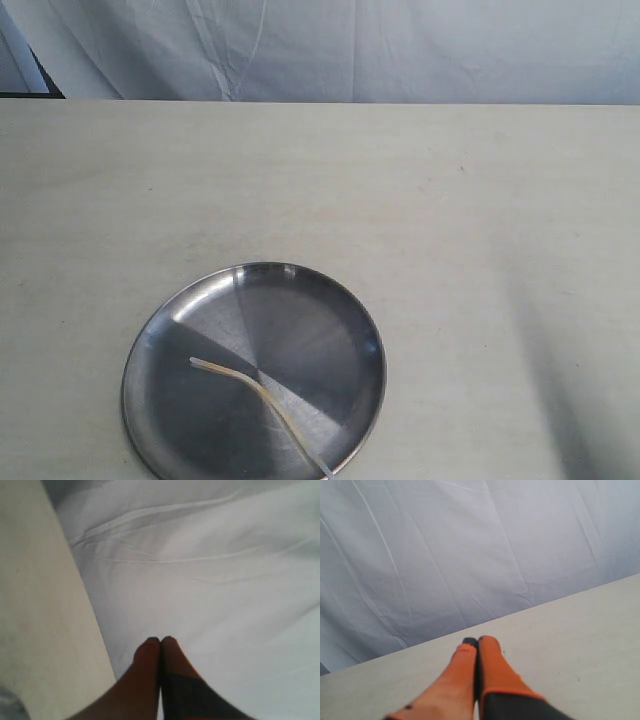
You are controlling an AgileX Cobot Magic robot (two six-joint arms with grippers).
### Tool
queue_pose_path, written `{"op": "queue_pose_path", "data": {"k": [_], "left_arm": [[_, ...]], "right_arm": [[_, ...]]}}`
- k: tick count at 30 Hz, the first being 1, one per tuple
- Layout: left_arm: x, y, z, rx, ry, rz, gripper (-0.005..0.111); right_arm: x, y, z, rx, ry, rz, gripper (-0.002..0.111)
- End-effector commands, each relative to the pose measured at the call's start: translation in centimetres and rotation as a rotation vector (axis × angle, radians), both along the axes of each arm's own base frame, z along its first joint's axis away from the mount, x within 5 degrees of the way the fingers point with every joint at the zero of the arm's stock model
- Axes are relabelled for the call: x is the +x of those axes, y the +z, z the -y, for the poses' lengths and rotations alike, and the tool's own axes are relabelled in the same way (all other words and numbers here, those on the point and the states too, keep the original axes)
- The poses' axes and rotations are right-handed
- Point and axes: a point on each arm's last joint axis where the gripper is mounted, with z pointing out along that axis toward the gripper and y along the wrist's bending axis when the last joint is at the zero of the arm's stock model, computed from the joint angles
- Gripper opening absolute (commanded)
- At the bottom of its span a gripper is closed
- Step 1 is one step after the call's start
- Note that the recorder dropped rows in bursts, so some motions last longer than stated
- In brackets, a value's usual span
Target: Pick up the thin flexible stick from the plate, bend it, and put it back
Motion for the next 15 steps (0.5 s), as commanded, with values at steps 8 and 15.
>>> {"op": "queue_pose_path", "data": {"k": [8,15], "left_arm": [[-0.11,-3.21,-0.20,0.231,0.002,-0.027,0.000],[-0.20,-3.42,0.19,0.764,-0.103,0.048,0.000]], "right_arm": [[-0.04,-0.10,0.01,-0.008,-0.004,0.005,0.000],[-0.04,-0.10,0.01,-0.008,-0.004,0.005,0.000]]}}
